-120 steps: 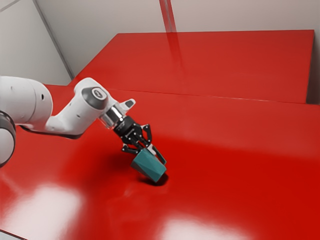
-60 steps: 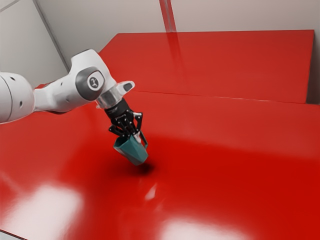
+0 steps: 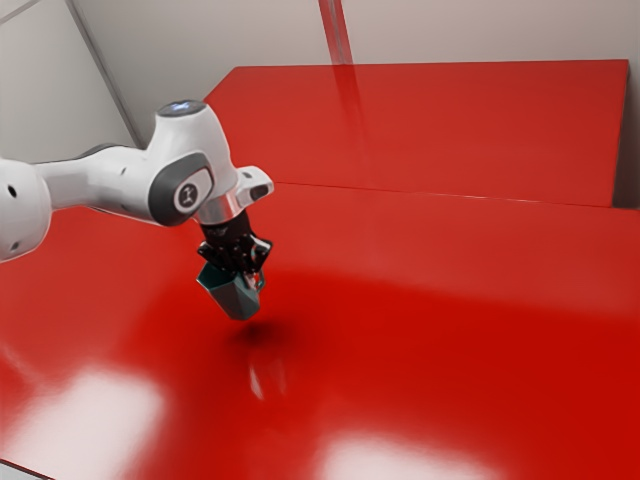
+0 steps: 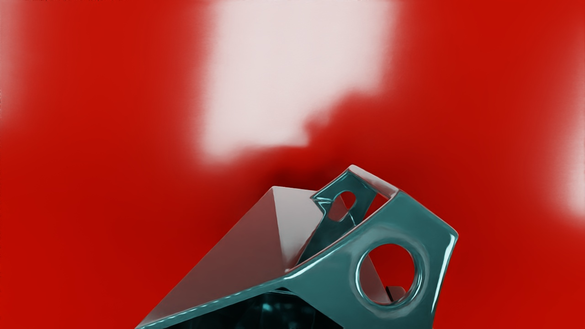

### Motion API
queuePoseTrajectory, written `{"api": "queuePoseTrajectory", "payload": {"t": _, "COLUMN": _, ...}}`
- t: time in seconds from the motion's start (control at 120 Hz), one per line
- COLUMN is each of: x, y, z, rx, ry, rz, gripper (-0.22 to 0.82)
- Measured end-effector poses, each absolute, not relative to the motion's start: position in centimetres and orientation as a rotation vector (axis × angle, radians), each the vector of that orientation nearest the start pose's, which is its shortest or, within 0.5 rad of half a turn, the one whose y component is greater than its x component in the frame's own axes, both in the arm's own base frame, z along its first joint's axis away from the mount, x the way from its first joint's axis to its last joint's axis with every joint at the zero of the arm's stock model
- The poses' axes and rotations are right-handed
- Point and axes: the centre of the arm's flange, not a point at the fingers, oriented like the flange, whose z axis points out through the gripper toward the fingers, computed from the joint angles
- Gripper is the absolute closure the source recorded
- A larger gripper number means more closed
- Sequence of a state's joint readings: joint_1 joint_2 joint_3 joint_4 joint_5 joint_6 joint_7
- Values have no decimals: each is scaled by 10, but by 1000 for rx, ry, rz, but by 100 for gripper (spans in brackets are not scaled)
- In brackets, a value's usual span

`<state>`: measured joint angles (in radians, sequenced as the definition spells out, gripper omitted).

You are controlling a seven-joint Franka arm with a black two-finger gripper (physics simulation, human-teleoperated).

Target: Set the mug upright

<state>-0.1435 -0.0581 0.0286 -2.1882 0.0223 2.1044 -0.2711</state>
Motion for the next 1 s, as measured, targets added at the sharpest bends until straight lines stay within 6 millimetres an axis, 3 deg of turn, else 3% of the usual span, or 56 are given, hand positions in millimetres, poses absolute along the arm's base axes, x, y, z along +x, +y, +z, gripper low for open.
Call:
{"api": "queuePoseTrajectory", "payload": {"t": 0.208, "x": 508, "y": -51, "z": 382, "rx": -3083, "ry": -239, "rz": 78, "gripper": 78}}
{"api": "queuePoseTrajectory", "payload": {"t": 0.45, "x": 513, "y": -46, "z": 357, "rx": -3072, "ry": -265, "rz": 105, "gripper": 78}}
{"api": "queuePoseTrajectory", "payload": {"t": 0.767, "x": 518, "y": -48, "z": 342, "rx": -3072, "ry": -273, "rz": 93, "gripper": 78}}
{"api": "queuePoseTrajectory", "payload": {"t": 0.9, "x": 518, "y": -51, "z": 345, "rx": -3080, "ry": -266, "rz": 84, "gripper": 49}}
{"api": "queuePoseTrajectory", "payload": {"t": 1.0, "x": 518, "y": -52, "z": 359, "rx": -3087, "ry": -262, "rz": 49, "gripper": 31}}
